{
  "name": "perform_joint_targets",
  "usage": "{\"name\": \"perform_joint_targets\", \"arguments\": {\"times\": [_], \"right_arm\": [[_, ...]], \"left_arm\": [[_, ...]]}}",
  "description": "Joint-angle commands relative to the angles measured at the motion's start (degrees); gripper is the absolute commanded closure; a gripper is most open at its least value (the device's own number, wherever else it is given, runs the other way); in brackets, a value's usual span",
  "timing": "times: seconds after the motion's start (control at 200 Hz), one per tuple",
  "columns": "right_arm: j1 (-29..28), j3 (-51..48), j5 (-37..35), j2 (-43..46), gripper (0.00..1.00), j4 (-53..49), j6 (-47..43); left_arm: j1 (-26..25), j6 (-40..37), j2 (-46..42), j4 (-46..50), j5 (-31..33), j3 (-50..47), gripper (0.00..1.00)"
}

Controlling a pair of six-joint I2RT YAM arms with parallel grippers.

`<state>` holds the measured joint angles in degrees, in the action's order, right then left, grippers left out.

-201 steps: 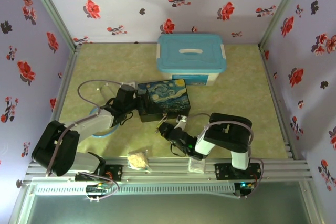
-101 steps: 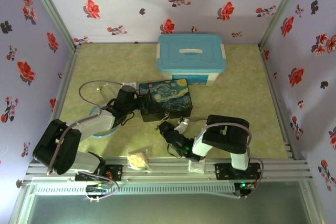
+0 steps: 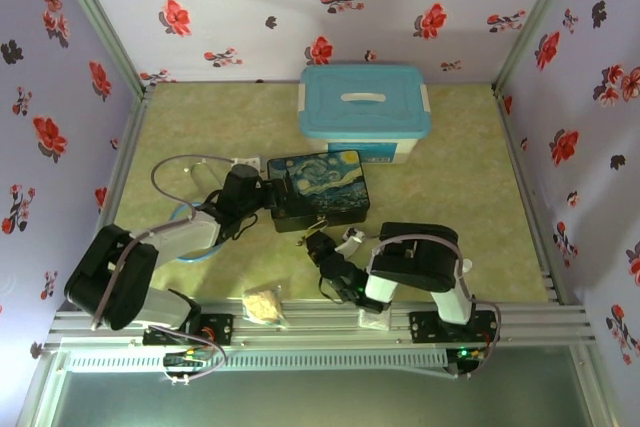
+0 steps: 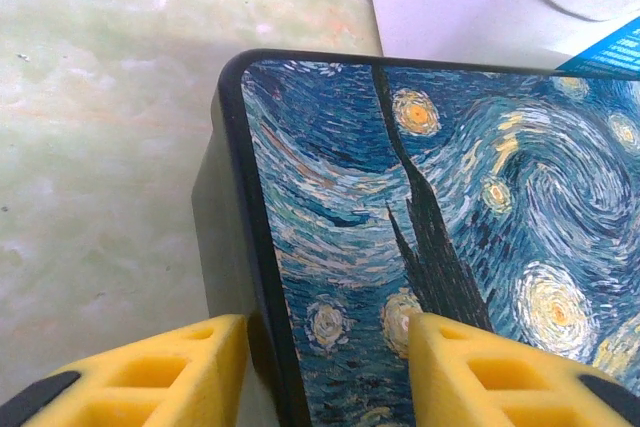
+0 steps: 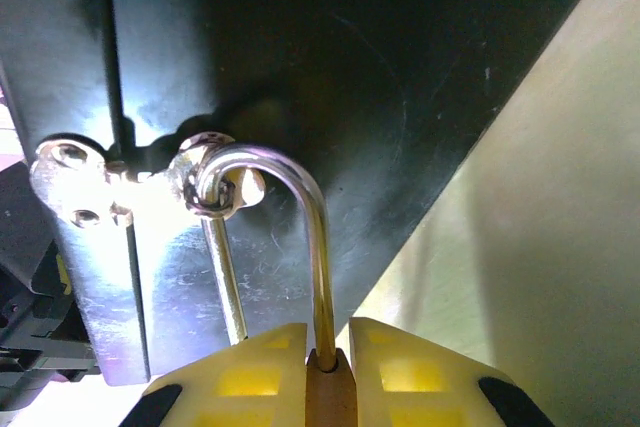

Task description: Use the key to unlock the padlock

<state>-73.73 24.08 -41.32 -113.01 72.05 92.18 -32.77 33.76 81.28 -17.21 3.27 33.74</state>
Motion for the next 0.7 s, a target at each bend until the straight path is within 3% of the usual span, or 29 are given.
{"name": "perform_joint_targets", "arguments": {"times": [0.0, 0.125, 0.21, 0.295, 0.42, 0.695], "right_arm": [[0.9, -2.8, -11.2, 1.2, 1.00, -5.0, 1.0], [0.9, -2.9, -12.2, 0.1, 1.00, -1.1, -0.2], [1.1, -2.1, -12.0, -3.1, 1.00, 7.3, -4.7], [1.0, -0.4, -11.0, -2.4, 1.00, 4.2, -5.5], [0.3, 0.6, -12.9, -0.1, 1.00, -5.2, 1.0], [0.1, 3.6, -13.1, -3.7, 1.00, 1.4, -1.8]], "left_arm": [[0.6, -0.9, 3.7, 10.6, 3.9, -2.7, 0.55], [0.9, -1.8, 4.1, 11.8, 5.3, -1.5, 0.57], [0.6, -1.3, 4.4, 11.0, 4.3, -1.6, 0.57], [-0.5, -0.2, 2.4, 11.0, 3.7, -1.1, 0.57], [-0.6, 1.7, -2.8, 10.7, 1.3, 0.1, 0.52], [-1.8, 3.9, -3.3, 3.3, -6.3, 1.8, 0.40]]}}
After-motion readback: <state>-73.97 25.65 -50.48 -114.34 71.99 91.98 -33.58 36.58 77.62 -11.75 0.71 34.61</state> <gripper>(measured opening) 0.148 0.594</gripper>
